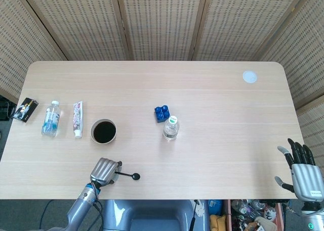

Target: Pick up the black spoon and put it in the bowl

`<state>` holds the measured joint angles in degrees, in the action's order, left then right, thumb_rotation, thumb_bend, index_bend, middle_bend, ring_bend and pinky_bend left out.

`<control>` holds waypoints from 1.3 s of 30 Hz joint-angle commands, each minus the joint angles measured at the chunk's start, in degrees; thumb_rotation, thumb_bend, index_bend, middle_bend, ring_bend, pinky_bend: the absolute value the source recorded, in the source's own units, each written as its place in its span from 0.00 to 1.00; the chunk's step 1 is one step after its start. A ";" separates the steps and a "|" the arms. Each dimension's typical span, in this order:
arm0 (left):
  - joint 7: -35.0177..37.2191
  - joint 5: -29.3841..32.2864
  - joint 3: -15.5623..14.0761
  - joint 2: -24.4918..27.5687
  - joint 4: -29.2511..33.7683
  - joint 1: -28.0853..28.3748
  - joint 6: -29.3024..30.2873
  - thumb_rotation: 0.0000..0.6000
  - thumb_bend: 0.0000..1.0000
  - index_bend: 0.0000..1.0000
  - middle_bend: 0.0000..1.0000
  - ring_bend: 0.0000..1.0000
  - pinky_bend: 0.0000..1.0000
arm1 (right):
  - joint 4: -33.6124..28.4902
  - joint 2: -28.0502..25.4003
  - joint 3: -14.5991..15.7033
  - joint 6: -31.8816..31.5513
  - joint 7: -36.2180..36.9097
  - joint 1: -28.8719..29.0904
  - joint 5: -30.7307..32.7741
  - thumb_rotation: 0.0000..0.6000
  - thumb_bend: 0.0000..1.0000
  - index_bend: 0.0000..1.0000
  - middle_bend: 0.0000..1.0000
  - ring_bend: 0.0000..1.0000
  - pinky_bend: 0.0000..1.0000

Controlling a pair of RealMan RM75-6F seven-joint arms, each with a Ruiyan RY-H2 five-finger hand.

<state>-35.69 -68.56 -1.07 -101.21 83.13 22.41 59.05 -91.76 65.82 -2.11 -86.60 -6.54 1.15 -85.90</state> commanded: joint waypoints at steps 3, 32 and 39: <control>0.22 0.30 -0.15 0.25 0.33 -0.03 0.13 1.00 0.41 0.54 0.76 0.72 0.73 | -0.12 -0.04 -0.01 -0.02 -0.18 -0.05 0.03 1.00 0.19 0.22 0.10 0.00 0.03; 1.28 -0.91 1.63 6.33 6.59 1.12 4.15 1.00 0.42 0.61 0.78 0.73 0.73 | -0.04 -0.12 -0.04 -0.47 0.27 -0.43 -0.36 1.00 0.19 0.22 0.10 0.00 0.03; 0.11 -4.45 2.83 10.60 8.91 2.48 6.33 1.00 0.42 0.61 0.78 0.73 0.73 | -0.03 -0.17 -0.10 -0.37 0.38 -0.31 -0.52 1.00 0.19 0.22 0.10 0.00 0.03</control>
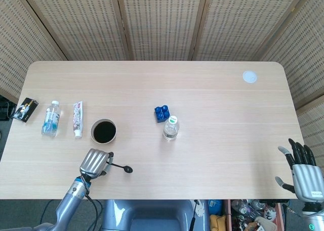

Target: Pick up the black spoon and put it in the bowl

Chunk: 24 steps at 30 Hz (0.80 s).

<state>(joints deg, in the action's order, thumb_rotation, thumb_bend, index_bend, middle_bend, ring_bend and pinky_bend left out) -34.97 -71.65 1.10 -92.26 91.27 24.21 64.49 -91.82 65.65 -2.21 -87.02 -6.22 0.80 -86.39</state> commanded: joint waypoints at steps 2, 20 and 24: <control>-1.41 -2.62 1.45 3.50 1.08 1.35 1.68 1.00 0.42 0.61 0.78 0.73 0.73 | 0.08 0.02 -0.01 0.05 0.15 0.05 -0.10 1.00 0.19 0.22 0.10 0.00 0.03; -6.71 -8.52 5.97 14.91 -5.25 7.79 1.27 1.00 0.42 0.62 0.78 0.73 0.73 | 0.54 0.45 -0.04 0.25 0.92 0.38 -0.64 1.00 0.19 0.22 0.10 0.00 0.03; -9.55 -10.23 5.11 15.14 -9.17 9.43 -0.17 1.00 0.42 0.63 0.78 0.73 0.73 | 0.59 0.49 -0.06 0.32 0.96 0.45 -0.67 1.00 0.19 0.22 0.10 0.00 0.03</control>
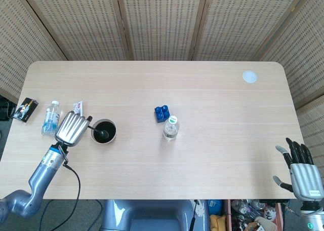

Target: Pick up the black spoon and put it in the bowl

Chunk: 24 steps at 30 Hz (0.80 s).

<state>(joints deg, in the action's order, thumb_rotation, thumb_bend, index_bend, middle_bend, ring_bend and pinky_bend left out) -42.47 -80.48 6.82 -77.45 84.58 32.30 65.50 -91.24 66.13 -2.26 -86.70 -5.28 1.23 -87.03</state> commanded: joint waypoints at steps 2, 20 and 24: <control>-2.56 -2.14 -1.11 0.08 -3.99 1.95 -1.81 1.00 0.42 0.63 0.78 0.73 0.73 | 0.05 0.05 -0.02 0.02 0.06 0.03 -0.03 1.00 0.19 0.22 0.10 0.00 0.03; -6.85 -3.64 -3.57 -6.63 -17.23 5.42 -6.19 1.00 0.42 0.64 0.78 0.73 0.73 | 0.69 0.25 0.02 0.11 0.66 -0.22 0.57 1.00 0.19 0.22 0.10 0.00 0.03; -7.35 -4.04 -4.20 -8.27 -18.42 6.07 -7.18 1.00 0.42 0.64 0.78 0.73 0.73 | 0.65 0.14 0.00 -0.04 0.53 -0.34 0.65 1.00 0.19 0.22 0.10 0.00 0.03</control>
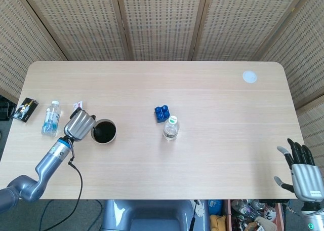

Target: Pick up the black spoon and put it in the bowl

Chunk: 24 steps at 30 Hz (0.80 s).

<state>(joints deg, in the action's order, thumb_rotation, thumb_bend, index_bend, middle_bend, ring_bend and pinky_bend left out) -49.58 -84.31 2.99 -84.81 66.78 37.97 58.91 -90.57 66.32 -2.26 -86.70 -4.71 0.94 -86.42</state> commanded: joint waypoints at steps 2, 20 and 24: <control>-0.44 -0.38 -0.62 -1.63 -1.12 0.64 -0.96 1.00 0.42 0.64 0.78 0.73 0.73 | -0.04 -0.11 0.01 -0.04 -0.10 -0.11 0.14 1.00 0.19 0.22 0.10 0.00 0.03; -3.23 1.64 1.83 -7.62 -5.27 4.64 -3.63 1.00 0.42 0.64 0.78 0.73 0.73 | -0.21 -0.61 0.02 -0.55 -0.33 -1.10 1.34 1.00 0.19 0.22 0.10 0.00 0.03; -3.65 2.50 2.21 -8.24 -6.52 5.34 -4.32 1.00 0.42 0.64 0.78 0.73 0.73 | -0.25 -0.69 -0.02 -0.65 -0.36 -1.29 1.55 1.00 0.19 0.22 0.10 0.00 0.03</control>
<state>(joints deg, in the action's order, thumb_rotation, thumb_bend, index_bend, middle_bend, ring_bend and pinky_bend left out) -53.12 -81.98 5.12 -92.92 60.44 43.17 54.74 -90.82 65.63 -2.28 -87.36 -5.08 -0.35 -84.88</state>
